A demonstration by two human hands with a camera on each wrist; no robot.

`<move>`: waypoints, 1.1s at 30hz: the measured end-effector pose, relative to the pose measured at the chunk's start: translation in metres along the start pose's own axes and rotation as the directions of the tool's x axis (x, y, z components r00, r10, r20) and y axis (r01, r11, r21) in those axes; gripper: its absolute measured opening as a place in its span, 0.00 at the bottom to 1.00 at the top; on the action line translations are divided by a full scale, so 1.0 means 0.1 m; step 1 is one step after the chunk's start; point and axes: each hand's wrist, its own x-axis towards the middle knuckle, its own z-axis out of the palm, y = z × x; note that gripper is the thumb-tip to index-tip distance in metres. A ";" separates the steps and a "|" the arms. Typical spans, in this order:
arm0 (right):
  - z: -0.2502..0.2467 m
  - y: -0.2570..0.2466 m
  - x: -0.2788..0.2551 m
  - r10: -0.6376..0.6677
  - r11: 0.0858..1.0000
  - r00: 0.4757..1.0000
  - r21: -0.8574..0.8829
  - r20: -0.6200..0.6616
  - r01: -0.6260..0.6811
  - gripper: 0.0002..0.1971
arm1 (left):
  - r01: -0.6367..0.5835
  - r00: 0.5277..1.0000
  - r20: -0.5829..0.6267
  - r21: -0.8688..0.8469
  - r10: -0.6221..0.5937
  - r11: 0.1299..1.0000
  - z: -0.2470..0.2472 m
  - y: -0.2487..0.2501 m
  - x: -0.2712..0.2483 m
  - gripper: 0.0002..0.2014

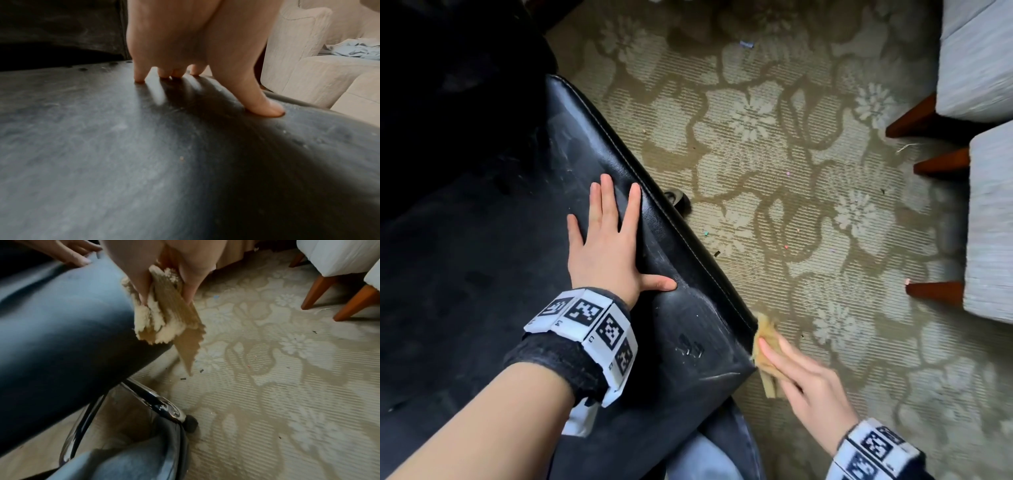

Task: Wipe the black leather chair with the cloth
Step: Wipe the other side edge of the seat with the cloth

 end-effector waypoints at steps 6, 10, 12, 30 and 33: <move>-0.20 -0.54 0.71 -0.014 0.997 0.987 0.076 -0.163 0.027 0.26 | -0.018 1.000 -0.017 -0.012 0.017 1.000 0.01 -0.02 -0.03 0.68; 0.08 -0.59 0.90 -0.088 0.995 0.987 0.028 -0.134 0.093 0.23 | -0.020 1.000 -0.012 -0.012 0.020 1.000 0.00 -0.03 -0.02 0.68; 0.08 -0.47 0.67 -0.069 0.996 0.989 0.041 -0.134 0.075 0.23 | -0.016 1.000 -0.003 0.007 0.016 1.000 0.00 -0.03 -0.02 0.68; -0.63 -1.20 1.41 0.253 0.966 0.943 -0.003 -0.215 -0.259 0.21 | -0.095 0.995 -0.021 -0.183 0.093 0.979 -0.21 -0.29 -0.15 0.45; -0.44 -2.00 1.75 0.055 0.979 0.998 -0.194 -0.034 -0.060 0.24 | -0.021 0.990 -0.137 -0.340 -0.028 0.940 -0.34 -0.60 -0.35 0.39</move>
